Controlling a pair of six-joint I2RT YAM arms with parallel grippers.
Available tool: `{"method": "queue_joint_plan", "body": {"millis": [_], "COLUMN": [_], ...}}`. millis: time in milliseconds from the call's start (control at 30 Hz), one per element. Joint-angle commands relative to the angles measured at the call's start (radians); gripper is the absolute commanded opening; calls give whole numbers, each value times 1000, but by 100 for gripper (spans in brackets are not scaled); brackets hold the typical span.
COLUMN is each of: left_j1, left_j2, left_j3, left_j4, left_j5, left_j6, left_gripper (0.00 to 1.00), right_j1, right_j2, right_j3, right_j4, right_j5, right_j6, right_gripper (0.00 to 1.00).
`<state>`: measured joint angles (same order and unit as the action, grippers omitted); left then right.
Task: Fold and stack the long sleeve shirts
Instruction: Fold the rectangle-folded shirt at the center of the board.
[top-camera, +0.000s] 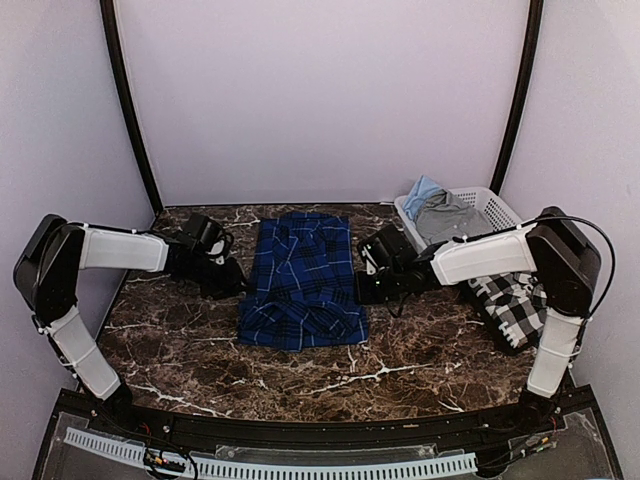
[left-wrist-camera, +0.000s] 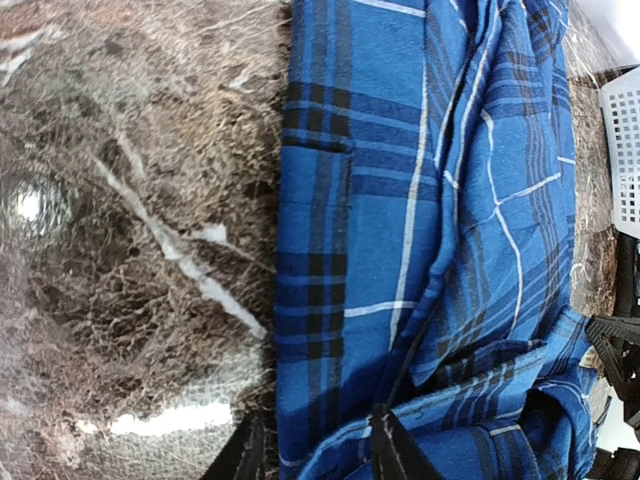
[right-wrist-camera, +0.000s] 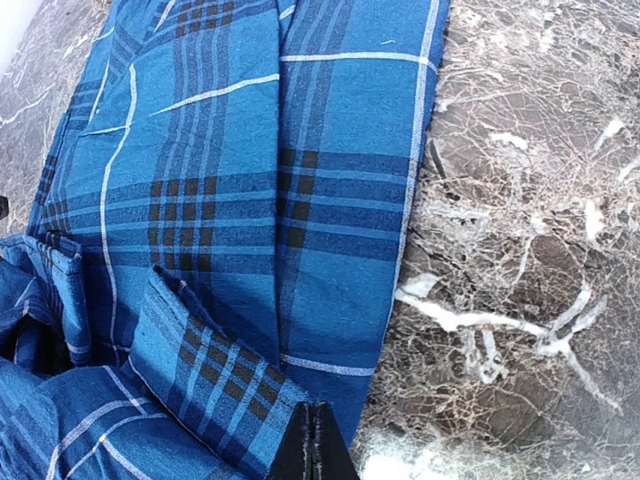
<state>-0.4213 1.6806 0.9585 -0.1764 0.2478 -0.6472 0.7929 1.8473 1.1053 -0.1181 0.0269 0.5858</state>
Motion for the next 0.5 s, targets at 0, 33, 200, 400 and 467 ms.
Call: {"method": "queue_joint_plan", "body": {"millis": [0, 33, 200, 400, 467], "left_j1": [9, 10, 12, 10, 8], "left_j2": [-44, -44, -29, -34, -45], "left_j3": [-41, -46, -61, -79, -85], "left_j4": [-33, -25, 6, 38, 45], "left_j5": [-19, -16, 44, 124, 141], "left_j6": [-11, -15, -31, -54, -57], "left_gripper": [36, 37, 36, 27, 23], "right_j1": [6, 6, 6, 6, 6], "right_j2": [-13, -12, -8, -7, -7], "right_j3": [-6, -7, -6, -5, -3], "right_j4": [32, 33, 36, 36, 36], "right_j5": [13, 12, 9, 8, 7], "right_j6": [12, 12, 17, 17, 17], "right_gripper": [0, 0, 0, 0, 0]}}
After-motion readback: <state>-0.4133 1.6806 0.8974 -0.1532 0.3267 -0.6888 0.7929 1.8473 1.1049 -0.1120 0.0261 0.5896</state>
